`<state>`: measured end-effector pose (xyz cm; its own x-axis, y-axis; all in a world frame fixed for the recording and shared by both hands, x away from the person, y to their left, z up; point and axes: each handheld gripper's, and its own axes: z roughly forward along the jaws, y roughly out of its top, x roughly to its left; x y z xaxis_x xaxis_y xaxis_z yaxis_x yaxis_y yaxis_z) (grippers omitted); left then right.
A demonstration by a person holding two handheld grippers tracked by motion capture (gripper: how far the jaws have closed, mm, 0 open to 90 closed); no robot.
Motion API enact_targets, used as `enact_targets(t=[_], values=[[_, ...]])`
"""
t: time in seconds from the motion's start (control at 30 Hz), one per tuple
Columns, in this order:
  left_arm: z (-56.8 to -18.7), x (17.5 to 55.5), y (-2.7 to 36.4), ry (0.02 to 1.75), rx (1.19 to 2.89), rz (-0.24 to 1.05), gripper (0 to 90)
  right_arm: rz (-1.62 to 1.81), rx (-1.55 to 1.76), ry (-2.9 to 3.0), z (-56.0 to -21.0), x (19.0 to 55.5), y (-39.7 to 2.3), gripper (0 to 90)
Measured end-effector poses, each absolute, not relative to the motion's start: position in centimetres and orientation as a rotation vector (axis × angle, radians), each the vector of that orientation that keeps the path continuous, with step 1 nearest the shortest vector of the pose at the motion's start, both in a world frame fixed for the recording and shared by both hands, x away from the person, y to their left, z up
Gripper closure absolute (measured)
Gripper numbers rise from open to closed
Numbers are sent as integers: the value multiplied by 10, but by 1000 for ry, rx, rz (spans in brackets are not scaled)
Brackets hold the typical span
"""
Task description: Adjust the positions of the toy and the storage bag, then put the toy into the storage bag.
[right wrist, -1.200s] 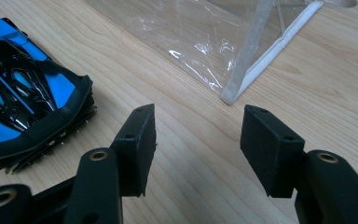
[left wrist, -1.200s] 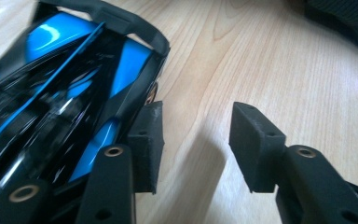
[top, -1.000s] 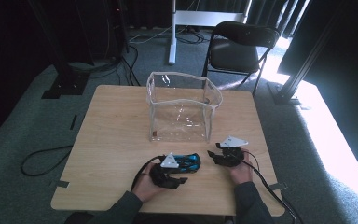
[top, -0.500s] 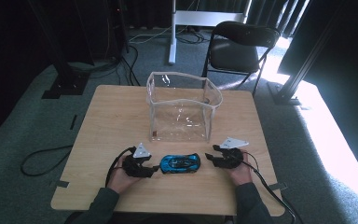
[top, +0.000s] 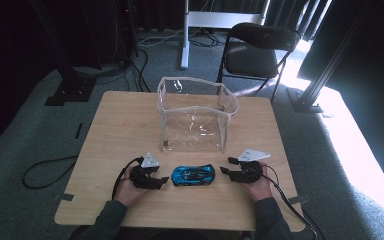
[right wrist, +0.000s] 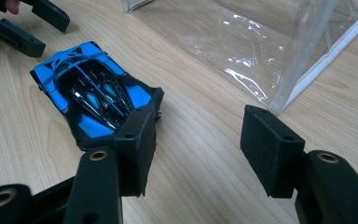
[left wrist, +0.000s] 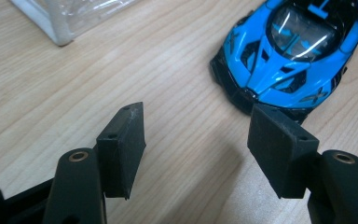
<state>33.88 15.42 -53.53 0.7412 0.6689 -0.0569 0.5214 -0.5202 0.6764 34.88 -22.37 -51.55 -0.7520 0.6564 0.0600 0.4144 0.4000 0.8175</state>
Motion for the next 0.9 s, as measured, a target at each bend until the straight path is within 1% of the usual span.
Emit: enact_targets(t=[0.13,0.37,0.67,0.9], values=[[-536,338,152,881,2246,278,366,1293,916,2409,-516,348,-222,449],[-537,339,152,882,2239,278,364,1304,912,2428,-518,349,-222,404],[-537,338,150,874,2245,291,357,1324,901,2439,-519,349,-220,377],[-538,336,147,864,2255,286,298,1322,850,2475,-519,349,-214,285]])
